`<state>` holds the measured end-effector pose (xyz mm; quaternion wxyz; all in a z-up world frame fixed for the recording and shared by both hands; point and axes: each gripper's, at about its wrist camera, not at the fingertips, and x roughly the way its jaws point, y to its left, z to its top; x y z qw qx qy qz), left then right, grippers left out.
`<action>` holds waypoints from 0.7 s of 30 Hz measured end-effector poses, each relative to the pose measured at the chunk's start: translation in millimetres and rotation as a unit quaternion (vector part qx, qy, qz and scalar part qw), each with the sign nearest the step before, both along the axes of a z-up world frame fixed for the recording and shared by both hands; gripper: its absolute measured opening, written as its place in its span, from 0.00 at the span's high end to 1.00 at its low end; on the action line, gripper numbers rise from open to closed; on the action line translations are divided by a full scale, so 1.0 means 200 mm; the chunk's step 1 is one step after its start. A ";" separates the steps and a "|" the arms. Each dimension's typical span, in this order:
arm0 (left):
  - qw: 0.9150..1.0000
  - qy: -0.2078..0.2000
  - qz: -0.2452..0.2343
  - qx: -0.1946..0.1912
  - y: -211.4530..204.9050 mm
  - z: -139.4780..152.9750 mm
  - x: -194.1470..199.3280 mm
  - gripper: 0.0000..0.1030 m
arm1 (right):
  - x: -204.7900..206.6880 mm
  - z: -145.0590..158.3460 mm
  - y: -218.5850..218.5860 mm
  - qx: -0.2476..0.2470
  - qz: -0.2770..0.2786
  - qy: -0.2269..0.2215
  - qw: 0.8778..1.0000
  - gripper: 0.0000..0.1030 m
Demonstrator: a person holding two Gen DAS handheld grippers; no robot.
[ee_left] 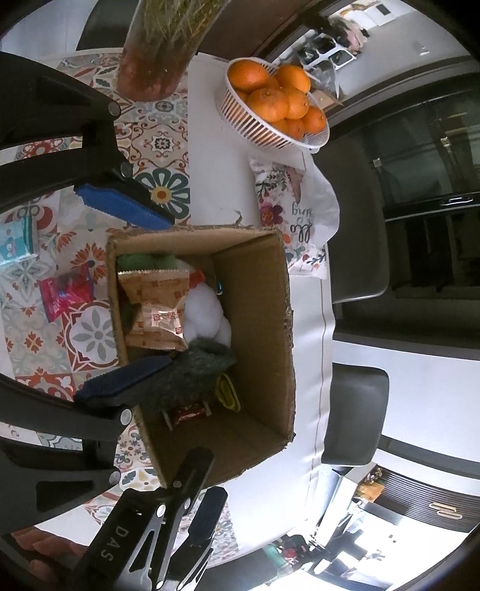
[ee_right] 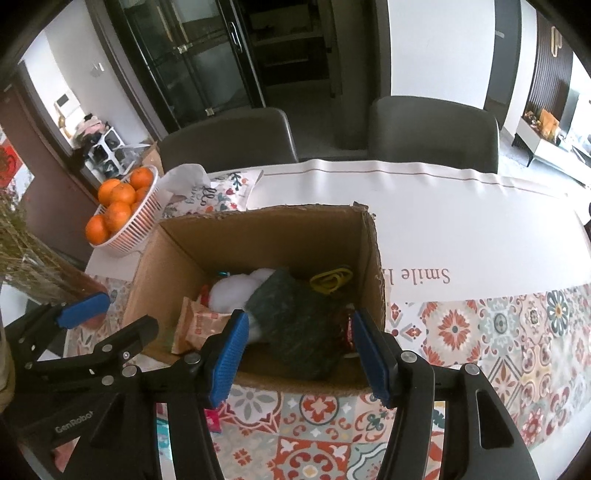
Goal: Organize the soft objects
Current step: 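Open both tools to drop the packets into the box, then move both open tools back to the tissue pack and red snack packet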
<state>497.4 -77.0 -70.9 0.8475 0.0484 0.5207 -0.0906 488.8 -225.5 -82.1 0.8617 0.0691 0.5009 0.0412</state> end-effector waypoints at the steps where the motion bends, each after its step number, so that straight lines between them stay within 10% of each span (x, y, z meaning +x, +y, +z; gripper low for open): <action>1: 1.000 -0.002 0.002 0.000 0.00 0.01 -0.01 0.32 | -0.01 0.01 0.00 0.001 0.000 -0.002 1.000 0.42; 21: 0.999 -0.027 0.034 -0.010 0.17 0.13 -0.27 0.32 | -0.22 0.14 0.15 0.016 0.029 -0.043 0.999 0.42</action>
